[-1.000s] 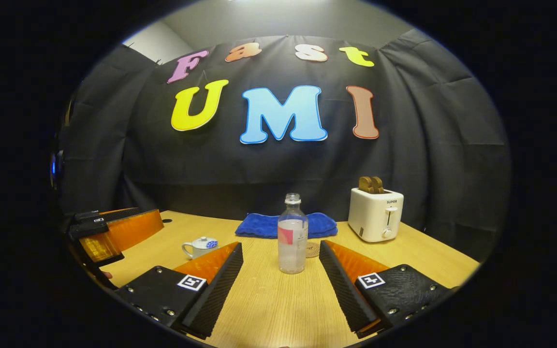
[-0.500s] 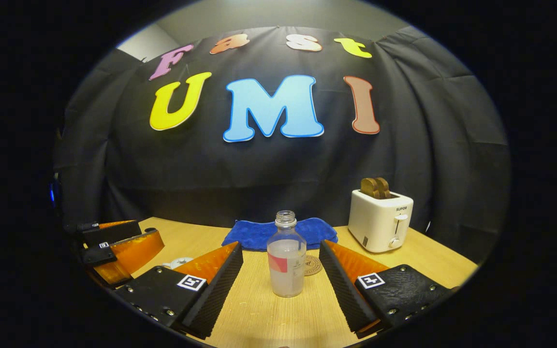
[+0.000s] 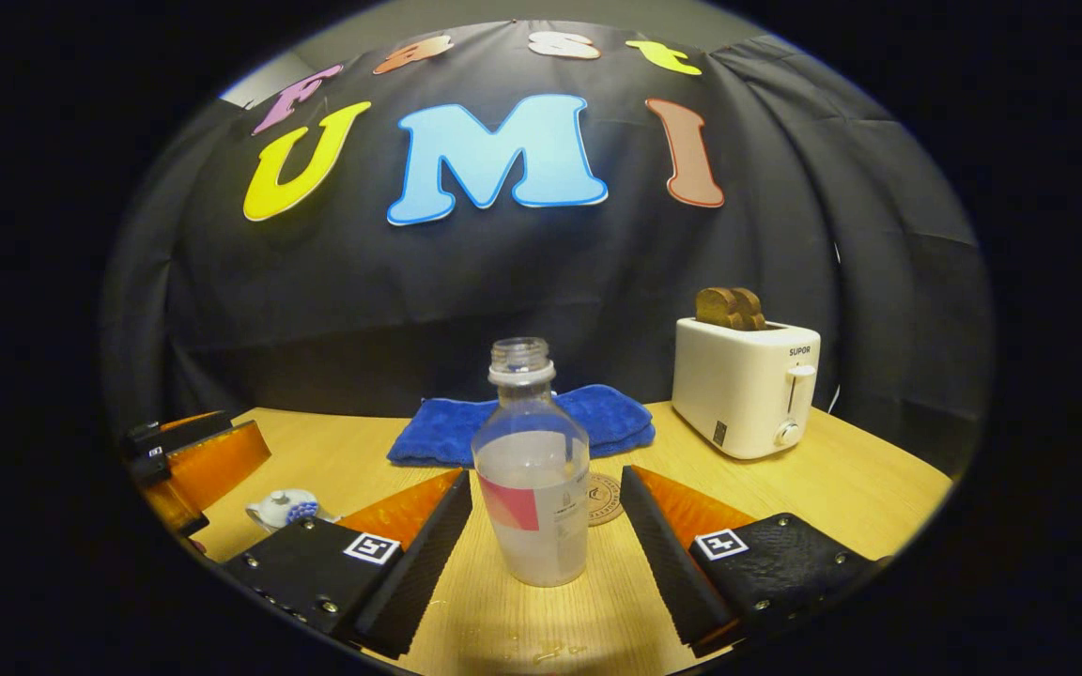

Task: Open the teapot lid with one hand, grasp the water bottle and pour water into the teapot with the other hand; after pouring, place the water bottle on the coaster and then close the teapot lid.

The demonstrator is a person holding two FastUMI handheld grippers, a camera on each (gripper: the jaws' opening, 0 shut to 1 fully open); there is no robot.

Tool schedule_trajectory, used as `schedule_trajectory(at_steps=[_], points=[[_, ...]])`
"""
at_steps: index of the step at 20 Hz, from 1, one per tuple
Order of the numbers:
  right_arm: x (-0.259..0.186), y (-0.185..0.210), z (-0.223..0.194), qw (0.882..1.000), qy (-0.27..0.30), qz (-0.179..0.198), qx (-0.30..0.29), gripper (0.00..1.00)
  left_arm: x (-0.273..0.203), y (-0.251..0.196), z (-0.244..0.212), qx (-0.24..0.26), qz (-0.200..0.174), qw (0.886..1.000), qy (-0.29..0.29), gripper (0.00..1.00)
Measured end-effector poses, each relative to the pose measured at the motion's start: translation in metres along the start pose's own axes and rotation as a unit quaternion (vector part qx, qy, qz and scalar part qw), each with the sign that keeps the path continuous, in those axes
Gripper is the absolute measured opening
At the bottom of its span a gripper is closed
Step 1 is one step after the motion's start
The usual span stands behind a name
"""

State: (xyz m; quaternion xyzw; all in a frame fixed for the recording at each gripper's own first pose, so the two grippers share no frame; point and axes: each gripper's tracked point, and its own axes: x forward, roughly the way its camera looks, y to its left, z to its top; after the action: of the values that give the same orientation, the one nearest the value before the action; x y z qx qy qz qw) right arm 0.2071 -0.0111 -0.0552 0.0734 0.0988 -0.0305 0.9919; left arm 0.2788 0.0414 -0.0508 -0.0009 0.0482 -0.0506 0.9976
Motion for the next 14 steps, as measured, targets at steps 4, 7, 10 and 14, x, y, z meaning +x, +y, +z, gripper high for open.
schedule_trajectory(at_steps=[4,7,10,14], points=[[0.005,0.004,-0.007,1.000,-0.002,0.003,-0.012,0.98,0.011,-0.004,-0.017,-0.001,-0.007,1.000,0.023,0.93],[0.008,0.000,-0.007,0.999,-0.008,-0.007,-0.030,0.98,0.009,0.001,-0.024,-0.009,-0.005,0.999,0.034,0.93],[0.009,-0.003,-0.010,1.000,-0.003,-0.008,-0.029,0.82,0.016,0.003,-0.035,-0.008,-0.004,0.999,0.045,0.93],[0.013,-0.011,-0.012,1.000,0.001,-0.013,-0.020,0.78,0.018,0.006,-0.037,0.020,-0.006,0.999,0.050,0.93]])
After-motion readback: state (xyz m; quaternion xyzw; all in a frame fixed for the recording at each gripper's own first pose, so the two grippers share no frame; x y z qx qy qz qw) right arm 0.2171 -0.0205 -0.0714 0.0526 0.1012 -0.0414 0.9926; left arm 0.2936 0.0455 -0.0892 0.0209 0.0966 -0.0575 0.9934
